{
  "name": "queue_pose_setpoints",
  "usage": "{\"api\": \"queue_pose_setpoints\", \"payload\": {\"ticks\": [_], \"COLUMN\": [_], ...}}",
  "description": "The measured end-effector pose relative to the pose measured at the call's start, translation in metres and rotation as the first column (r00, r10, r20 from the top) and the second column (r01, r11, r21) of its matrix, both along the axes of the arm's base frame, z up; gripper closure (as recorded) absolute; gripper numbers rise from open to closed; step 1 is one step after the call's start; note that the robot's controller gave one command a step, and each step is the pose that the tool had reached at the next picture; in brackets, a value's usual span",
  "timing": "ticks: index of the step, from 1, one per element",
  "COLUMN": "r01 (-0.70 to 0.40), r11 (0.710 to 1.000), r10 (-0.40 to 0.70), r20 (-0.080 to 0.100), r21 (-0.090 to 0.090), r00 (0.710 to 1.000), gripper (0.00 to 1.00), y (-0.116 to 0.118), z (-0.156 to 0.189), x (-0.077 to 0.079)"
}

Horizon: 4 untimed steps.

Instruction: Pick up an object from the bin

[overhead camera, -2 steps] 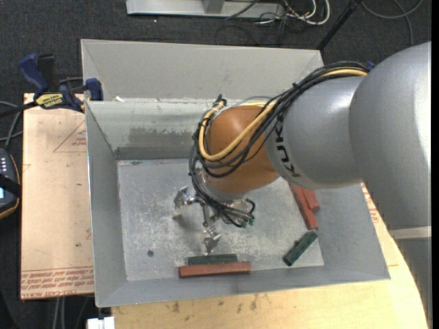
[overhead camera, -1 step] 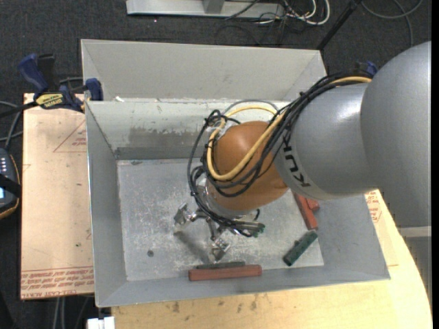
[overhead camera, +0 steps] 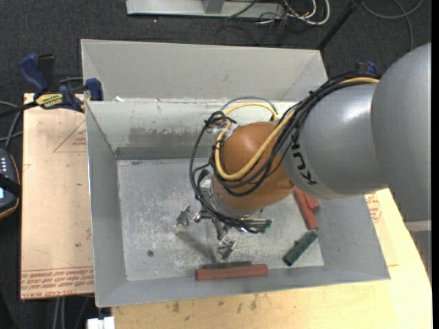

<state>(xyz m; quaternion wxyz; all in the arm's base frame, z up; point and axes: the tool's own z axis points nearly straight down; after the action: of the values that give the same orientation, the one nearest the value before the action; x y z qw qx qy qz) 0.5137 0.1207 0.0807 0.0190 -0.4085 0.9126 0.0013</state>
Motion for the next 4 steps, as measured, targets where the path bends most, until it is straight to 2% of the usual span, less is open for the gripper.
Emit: {"api": "queue_pose_setpoints", "payload": {"ticks": [1,2,3,4], "r01": [0.004,-0.143,-0.116,-0.13], "r11": [1.0,0.99,0.993,0.991], "r10": [-0.004,0.142,0.116,0.13], "r20": [-0.019,-0.032,-0.03,-0.003], "r21": [-0.012,-0.016,-0.015,-0.018], "r00": [1.0,0.989,0.993,0.992], "gripper": [0.0,0.0,0.0,1.0], "y": [-0.009,-0.03,-0.075,-0.05], "z": [0.028,0.046,0.023,0.004], "x": [-0.018,-0.022,0.007,-0.019]}}
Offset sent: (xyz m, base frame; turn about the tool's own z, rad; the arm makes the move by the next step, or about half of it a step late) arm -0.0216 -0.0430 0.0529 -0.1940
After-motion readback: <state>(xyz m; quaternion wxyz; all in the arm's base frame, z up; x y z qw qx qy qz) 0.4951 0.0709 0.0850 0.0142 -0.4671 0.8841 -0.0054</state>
